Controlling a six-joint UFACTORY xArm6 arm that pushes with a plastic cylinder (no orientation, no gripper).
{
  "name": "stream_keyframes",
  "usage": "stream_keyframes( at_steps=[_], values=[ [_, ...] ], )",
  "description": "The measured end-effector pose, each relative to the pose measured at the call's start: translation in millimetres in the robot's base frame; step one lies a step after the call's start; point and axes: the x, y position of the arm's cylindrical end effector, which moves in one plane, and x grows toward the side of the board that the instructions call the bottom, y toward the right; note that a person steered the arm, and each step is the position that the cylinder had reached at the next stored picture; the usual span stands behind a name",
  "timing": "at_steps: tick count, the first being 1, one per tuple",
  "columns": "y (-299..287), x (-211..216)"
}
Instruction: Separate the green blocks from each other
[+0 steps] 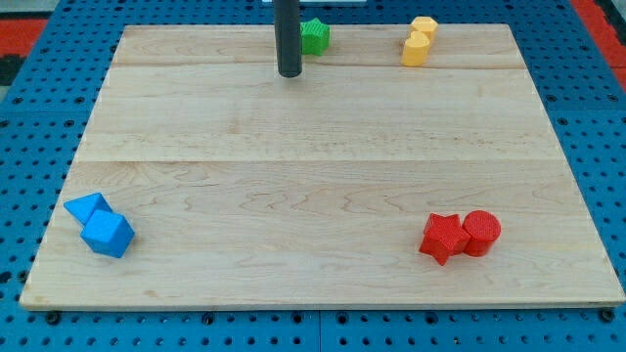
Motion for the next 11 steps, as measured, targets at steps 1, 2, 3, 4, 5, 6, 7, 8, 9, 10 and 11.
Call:
stream_keyframes(
  at_steps=[1, 2, 3, 4, 5, 6, 7, 8, 9, 10, 11],
  values=[
    [0, -10],
    [11, -30],
    [56, -6],
    [91, -33],
    [103, -73],
    [68, -73],
    [36, -63],
    [27, -58],
    [-13, -37],
    [-23, -34],
    [26, -52]
  ],
)
